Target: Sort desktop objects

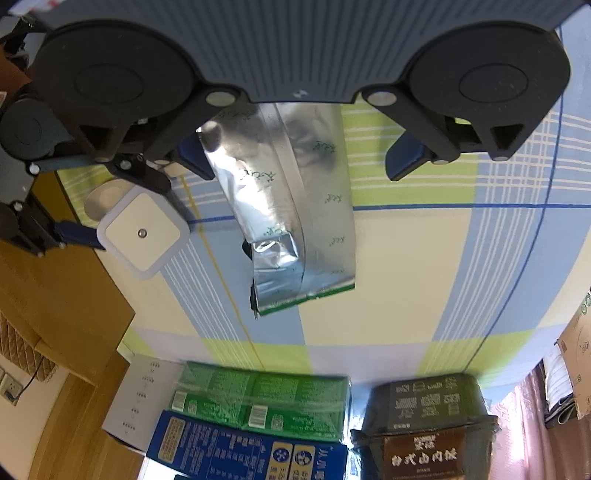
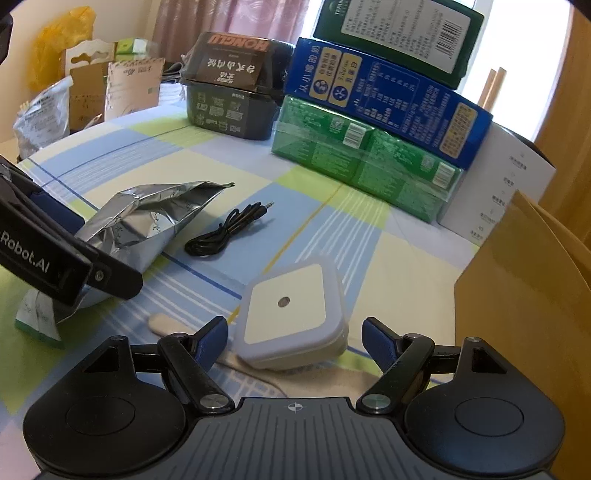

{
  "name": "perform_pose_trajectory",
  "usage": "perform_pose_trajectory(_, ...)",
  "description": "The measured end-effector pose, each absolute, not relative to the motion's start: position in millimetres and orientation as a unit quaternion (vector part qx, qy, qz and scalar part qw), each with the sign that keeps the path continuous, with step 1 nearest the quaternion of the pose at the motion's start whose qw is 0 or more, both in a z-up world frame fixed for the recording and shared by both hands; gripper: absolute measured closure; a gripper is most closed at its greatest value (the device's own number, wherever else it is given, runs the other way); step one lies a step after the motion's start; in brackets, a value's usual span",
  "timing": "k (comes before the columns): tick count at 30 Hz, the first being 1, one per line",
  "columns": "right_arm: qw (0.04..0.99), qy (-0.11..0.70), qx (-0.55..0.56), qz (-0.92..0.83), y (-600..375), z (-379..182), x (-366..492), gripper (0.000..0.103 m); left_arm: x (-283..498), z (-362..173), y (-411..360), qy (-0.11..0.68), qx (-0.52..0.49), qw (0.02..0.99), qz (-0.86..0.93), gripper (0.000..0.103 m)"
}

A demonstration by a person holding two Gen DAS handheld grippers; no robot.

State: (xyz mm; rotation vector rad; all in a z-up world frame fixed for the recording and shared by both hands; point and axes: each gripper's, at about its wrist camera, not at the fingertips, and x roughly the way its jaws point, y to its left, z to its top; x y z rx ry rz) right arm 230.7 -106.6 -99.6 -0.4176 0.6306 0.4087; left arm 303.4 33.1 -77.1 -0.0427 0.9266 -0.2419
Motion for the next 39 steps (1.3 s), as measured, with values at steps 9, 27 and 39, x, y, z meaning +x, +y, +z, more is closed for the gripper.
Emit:
perform_pose_trajectory(9,0.911,0.305,-0.197,0.196,-106,-100,230,0.041,307,-80,31,0.459,-0.027,0.881,-0.115,0.038)
perform_pose_trajectory(27,0.894,0.387,-0.067,0.216,-145,-65,120,0.041,230,-58,14,0.509,0.053,0.852,-0.109,0.068)
perform_pose_trajectory(39,0.882,0.417,-0.032,0.217,-167,-68,75,0.041,160,-49,11,0.529,0.044,0.838,-0.127,0.052)
